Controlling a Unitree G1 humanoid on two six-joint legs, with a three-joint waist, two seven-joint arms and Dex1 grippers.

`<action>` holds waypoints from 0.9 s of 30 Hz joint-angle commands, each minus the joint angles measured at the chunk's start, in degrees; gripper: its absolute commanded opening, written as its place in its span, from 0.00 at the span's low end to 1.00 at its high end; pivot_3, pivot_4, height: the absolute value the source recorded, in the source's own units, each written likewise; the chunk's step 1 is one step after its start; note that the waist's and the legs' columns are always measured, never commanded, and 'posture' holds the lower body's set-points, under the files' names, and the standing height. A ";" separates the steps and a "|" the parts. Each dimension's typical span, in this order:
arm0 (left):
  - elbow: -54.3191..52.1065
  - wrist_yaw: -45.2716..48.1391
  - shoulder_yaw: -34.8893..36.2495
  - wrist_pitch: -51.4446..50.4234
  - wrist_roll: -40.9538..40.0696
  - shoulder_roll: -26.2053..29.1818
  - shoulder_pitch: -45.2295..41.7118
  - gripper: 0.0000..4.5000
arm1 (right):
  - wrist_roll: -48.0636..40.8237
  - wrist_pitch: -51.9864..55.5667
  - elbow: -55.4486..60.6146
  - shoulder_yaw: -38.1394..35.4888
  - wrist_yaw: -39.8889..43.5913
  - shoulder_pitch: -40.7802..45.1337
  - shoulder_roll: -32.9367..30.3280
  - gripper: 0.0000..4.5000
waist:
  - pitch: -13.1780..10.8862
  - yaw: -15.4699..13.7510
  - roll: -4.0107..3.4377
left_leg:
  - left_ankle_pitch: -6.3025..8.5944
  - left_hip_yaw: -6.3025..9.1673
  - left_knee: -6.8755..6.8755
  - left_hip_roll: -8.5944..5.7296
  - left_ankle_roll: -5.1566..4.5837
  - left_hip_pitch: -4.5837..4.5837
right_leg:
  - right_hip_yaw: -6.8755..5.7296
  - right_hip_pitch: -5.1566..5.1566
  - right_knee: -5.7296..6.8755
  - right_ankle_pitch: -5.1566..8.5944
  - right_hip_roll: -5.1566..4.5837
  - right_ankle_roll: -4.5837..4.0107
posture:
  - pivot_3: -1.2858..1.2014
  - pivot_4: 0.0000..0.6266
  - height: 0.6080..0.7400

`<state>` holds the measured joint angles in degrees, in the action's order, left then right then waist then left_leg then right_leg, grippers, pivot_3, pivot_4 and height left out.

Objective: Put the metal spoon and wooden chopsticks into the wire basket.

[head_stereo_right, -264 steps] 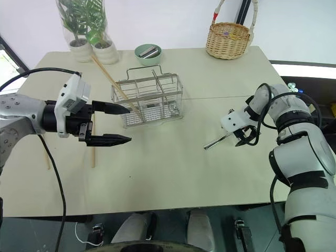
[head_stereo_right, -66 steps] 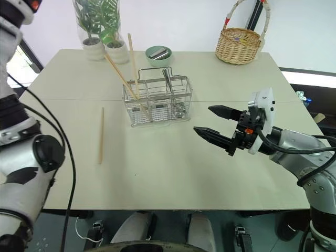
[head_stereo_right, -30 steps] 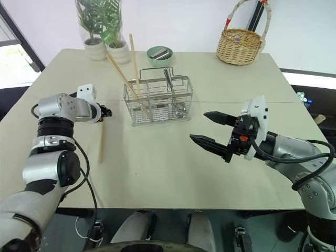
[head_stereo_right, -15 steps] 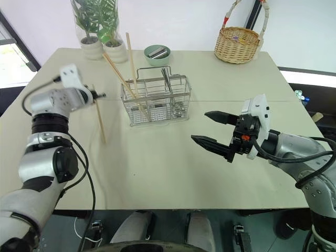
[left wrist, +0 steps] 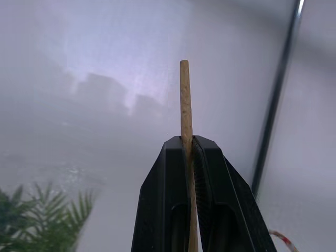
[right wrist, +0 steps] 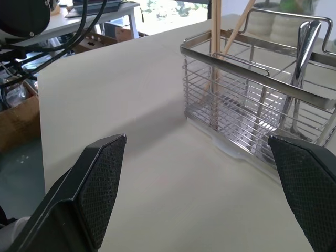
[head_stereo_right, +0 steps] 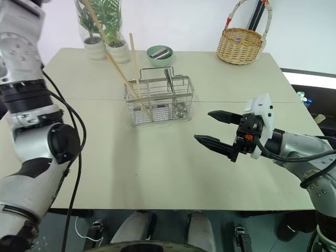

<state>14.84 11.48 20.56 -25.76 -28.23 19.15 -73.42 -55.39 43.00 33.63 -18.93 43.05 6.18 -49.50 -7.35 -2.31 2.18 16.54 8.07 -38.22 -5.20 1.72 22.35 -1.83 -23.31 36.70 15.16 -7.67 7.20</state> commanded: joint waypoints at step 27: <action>-11.65 -2.23 -7.04 -0.46 4.68 -5.47 17.96 0.99 | -0.37 -2.08 0.91 -3.18 -1.18 -1.43 0.01 1.00 | -0.03 0.14 -0.04 | 0.00 -0.05 0.00 0.00 -0.03 0.02 | 0.01 -0.10 0.15 0.00 0.02 -0.02 | 0.52 0.24 0.32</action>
<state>6.48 8.47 11.26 -24.69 -22.08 11.53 -52.69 -56.31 42.38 34.85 -21.45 41.09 3.47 -48.75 -7.38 -2.17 2.14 16.54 8.02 -38.21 -5.19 1.70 22.36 -1.81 -23.42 36.87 15.17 -7.64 7.18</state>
